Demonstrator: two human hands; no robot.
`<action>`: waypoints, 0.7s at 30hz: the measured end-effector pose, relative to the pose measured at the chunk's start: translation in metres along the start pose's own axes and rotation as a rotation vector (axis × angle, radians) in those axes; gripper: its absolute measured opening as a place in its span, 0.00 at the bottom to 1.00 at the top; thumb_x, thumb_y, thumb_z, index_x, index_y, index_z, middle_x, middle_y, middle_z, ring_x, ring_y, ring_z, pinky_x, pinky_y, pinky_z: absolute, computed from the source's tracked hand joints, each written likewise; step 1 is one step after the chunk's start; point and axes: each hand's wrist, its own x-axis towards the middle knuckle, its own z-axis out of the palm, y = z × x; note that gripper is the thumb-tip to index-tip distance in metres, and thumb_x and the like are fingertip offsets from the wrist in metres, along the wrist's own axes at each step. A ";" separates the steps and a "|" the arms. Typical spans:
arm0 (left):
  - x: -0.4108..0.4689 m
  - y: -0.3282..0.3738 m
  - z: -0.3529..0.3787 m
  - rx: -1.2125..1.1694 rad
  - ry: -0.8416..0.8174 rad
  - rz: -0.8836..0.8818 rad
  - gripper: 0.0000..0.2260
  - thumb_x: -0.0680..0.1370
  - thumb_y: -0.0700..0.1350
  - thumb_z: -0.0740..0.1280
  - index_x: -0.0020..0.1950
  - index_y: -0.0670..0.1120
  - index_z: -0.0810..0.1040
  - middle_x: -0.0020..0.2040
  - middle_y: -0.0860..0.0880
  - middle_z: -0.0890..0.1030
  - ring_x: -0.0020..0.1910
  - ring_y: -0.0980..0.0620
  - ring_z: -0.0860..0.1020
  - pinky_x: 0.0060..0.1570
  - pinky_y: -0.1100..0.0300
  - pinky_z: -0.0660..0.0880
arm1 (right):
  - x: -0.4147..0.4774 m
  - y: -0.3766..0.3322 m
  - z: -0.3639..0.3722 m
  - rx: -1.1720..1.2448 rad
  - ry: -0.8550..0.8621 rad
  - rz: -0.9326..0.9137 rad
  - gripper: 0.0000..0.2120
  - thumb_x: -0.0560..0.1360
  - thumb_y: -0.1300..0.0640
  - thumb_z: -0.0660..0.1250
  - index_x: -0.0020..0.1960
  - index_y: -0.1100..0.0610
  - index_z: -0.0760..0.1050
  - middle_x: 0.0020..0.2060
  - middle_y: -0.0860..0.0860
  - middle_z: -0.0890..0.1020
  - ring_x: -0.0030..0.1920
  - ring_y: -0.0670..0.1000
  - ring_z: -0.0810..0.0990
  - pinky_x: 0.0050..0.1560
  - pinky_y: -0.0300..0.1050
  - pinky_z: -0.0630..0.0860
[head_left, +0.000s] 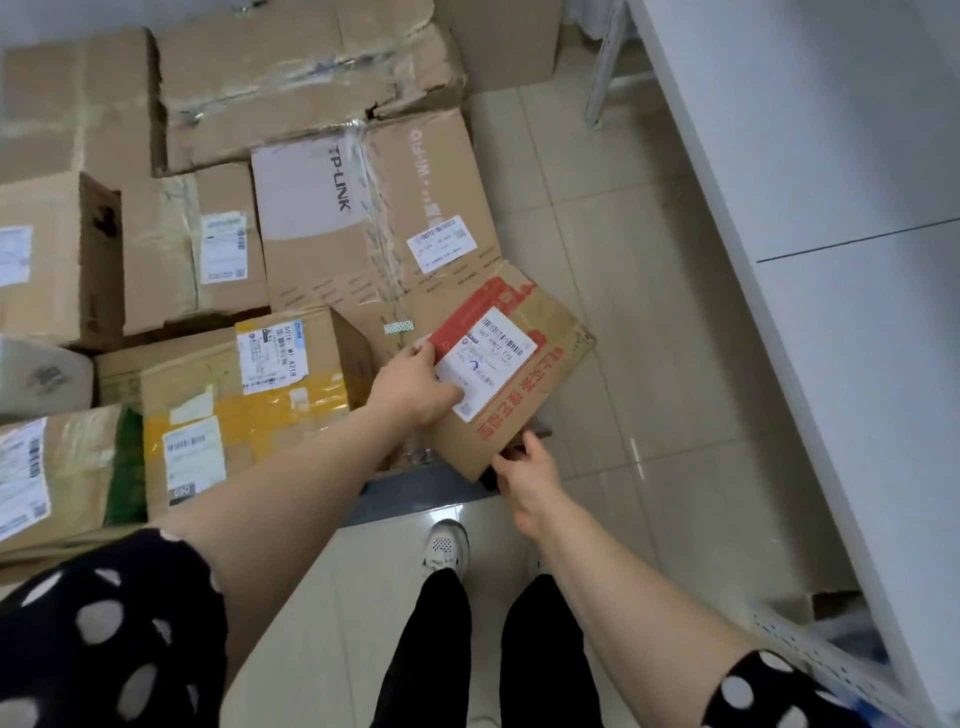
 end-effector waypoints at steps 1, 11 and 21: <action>0.002 -0.003 0.003 0.072 0.005 0.005 0.33 0.72 0.55 0.68 0.74 0.48 0.61 0.69 0.47 0.67 0.65 0.44 0.70 0.62 0.50 0.72 | 0.004 -0.002 -0.002 -0.083 0.067 -0.016 0.22 0.76 0.72 0.60 0.65 0.54 0.70 0.60 0.55 0.77 0.56 0.53 0.75 0.54 0.44 0.74; -0.007 0.003 0.051 0.609 -0.132 0.148 0.60 0.64 0.71 0.69 0.76 0.44 0.33 0.75 0.38 0.31 0.74 0.38 0.31 0.71 0.34 0.43 | 0.055 -0.100 -0.031 -0.850 0.218 -0.437 0.33 0.78 0.61 0.63 0.77 0.63 0.49 0.76 0.58 0.54 0.76 0.54 0.53 0.74 0.44 0.50; -0.012 0.008 0.040 0.741 -0.117 0.273 0.42 0.78 0.43 0.66 0.78 0.43 0.36 0.77 0.44 0.33 0.77 0.43 0.37 0.73 0.42 0.55 | 0.031 -0.078 -0.065 -1.029 0.273 -0.275 0.19 0.77 0.55 0.66 0.65 0.60 0.68 0.62 0.60 0.66 0.59 0.59 0.73 0.61 0.44 0.69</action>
